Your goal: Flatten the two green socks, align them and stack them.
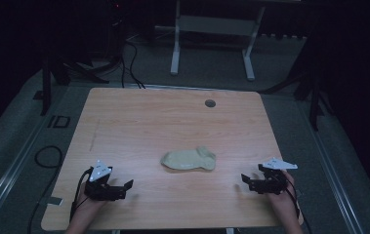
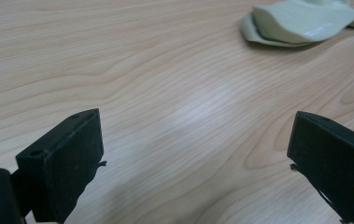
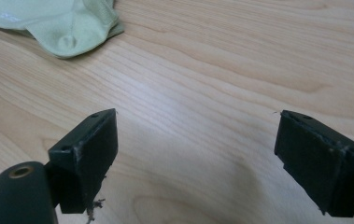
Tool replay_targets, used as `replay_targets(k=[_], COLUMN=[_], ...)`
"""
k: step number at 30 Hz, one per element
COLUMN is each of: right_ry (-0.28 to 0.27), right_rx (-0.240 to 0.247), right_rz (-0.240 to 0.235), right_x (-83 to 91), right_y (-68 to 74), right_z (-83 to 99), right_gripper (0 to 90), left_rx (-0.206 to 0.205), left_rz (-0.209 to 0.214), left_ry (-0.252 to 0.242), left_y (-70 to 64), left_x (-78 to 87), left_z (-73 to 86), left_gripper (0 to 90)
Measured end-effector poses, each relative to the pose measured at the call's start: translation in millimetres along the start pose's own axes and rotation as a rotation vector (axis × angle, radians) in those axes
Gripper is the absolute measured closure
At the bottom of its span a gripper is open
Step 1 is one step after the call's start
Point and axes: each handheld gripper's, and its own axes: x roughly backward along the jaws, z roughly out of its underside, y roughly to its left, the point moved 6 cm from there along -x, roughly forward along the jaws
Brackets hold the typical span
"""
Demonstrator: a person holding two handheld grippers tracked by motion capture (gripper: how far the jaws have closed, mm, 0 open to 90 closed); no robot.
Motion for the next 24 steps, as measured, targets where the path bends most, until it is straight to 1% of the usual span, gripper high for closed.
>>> replay_targets(k=[2,4,5,7,9,11,13,15,16,18,21,23,24], right_ry=[-0.003,-0.006,-0.002,-0.007,-0.005,-0.007,-0.011,-0.017,-0.018,-0.019,-0.023,-0.039,-0.042], right_rx=[-0.012,-0.02,-0.021,-0.037,-0.039,-0.047,-0.05,-0.071,-0.074,-0.09,-0.106,-0.115,-0.119], right_rz=[0.005,0.007,0.015,0.021,0.038,0.044,0.055,0.065,0.072,0.084,0.098,0.105,0.116], right_x=[3.1,5.8,6.9,8.7,10.3,11.9,13.7,16.0,17.2,19.7,23.3,27.1,29.1], right_y=[-1.8,-3.1,-4.4,-6.8,-9.3,-11.0,-14.1,-17.7,-19.6,-22.5,-27.1,-30.1,-31.7], right_z=[3.2,5.8,6.9,8.4,10.0,11.7,13.3,14.9,15.7,17.9,20.5,20.1,20.1], right_gripper=[13.4,13.4,13.4,13.4,13.4,13.3,13.4,13.4,13.3,13.3,13.4,13.4,13.4], left_rx=[0.007,-0.006,-0.005,0.024,0.044,0.058,0.078,0.081,0.076,0.076,0.099,0.117,0.118], left_rz=[-0.013,-0.032,-0.039,-0.046,-0.061,-0.092,-0.099,-0.124,-0.143,-0.17,-0.196,-0.213,-0.227], left_ry=[0.005,0.009,0.007,-0.005,-0.008,-0.002,0.006,0.009,0.018,0.02,0.028,0.015,0.013], left_y=[4.1,8.9,11.1,15.7,20.1,25.0,29.0,32.9,34.7,37.8,43.3,46.9,48.2], left_x=[3.9,7.8,9.7,14.3,18.9,23.1,26.1,28.5,29.8,32.5,37.5,41.8,43.9], left_z=[3.8,7.3,8.6,10.4,12.2,14.8,18.2,20.9,22.3,24.0,26.9,28.2,28.7], left_gripper=[3.7,4.3,5.0,5.1,5.0,5.0,5.0,5.0,5.0,4.9,5.0,5.0,5.0])
